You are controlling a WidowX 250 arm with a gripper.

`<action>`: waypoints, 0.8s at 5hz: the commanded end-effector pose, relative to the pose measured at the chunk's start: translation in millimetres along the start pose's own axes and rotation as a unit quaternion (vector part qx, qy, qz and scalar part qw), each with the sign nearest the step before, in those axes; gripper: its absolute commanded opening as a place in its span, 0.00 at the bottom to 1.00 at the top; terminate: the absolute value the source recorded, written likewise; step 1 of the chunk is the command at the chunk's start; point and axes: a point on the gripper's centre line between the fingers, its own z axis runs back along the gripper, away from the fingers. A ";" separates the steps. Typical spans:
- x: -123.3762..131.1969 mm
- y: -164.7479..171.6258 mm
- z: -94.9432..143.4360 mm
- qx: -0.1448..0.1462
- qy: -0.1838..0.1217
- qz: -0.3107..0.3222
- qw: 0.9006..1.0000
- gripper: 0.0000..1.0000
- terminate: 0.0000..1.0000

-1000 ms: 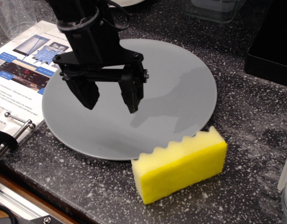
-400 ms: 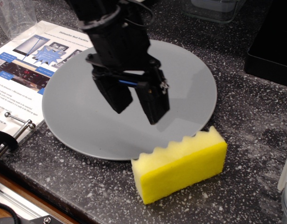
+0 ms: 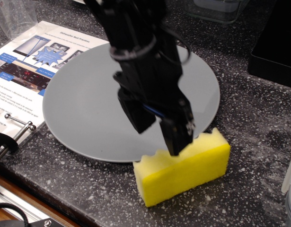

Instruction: Pick up sponge and wipe plate

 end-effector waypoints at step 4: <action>8.9 -0.3 -23.1 0.051 -0.066 0.066 0.994 0.00 0.00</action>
